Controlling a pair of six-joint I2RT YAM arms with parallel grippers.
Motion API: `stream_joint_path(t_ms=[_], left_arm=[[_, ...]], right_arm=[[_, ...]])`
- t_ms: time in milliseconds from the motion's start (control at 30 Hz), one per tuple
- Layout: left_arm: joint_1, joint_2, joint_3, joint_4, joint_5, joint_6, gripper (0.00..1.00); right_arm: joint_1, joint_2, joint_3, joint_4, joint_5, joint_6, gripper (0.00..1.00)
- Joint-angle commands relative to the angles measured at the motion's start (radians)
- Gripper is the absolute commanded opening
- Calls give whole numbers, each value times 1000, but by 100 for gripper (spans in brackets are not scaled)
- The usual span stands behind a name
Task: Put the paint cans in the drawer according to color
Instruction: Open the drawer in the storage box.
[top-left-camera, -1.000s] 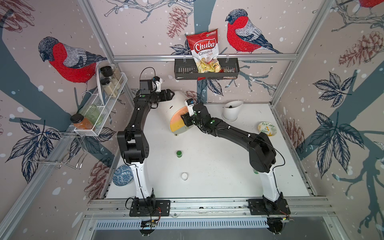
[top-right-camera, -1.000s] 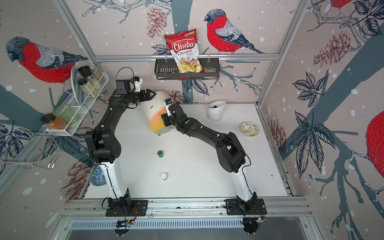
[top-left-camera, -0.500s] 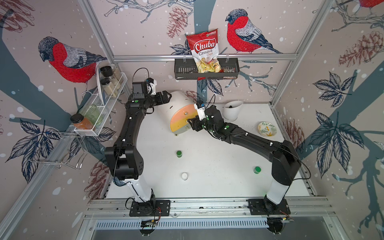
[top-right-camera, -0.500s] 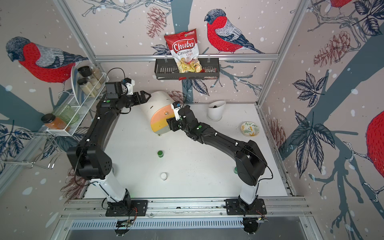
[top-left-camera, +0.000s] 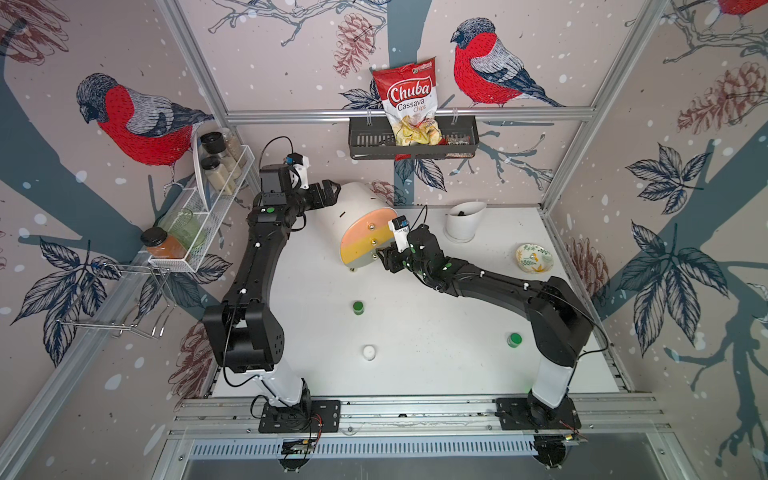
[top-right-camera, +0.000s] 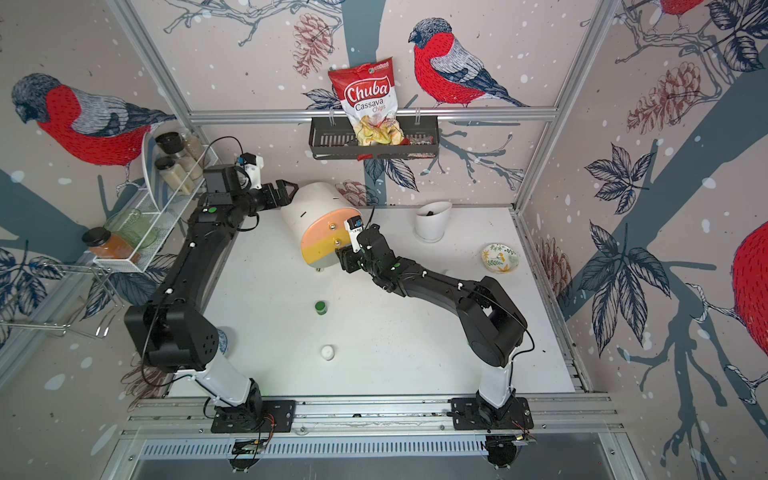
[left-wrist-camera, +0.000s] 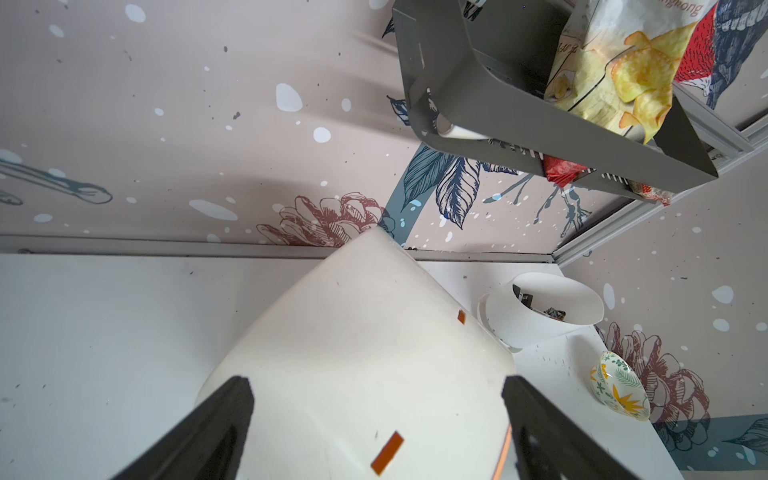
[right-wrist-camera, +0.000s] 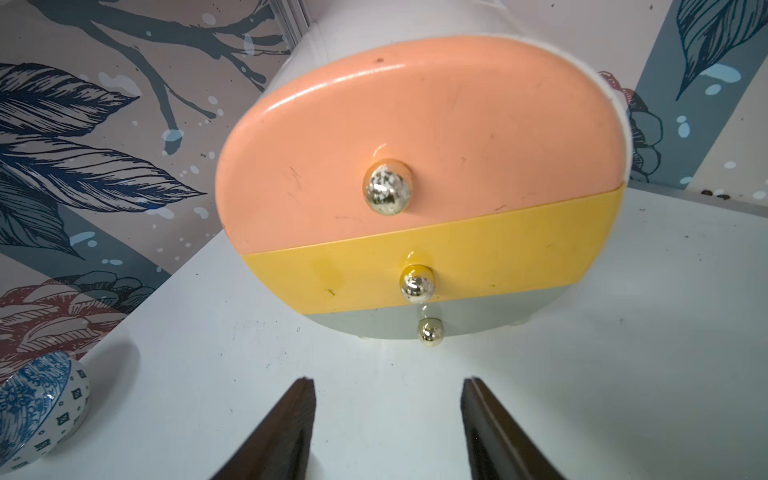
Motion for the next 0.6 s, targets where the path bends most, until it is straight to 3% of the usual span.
stream_joint_path(t_ms=[0, 233, 567], left_arm=[[20, 59, 43, 89, 101, 5, 96], [27, 167, 164, 39, 121, 15, 96], [27, 182, 164, 41, 136, 15, 96]], right_arm=[[3, 33, 18, 65, 54, -21, 64], [2, 124, 96, 44, 70, -44, 64], [-15, 229, 219, -26, 45, -41, 62]])
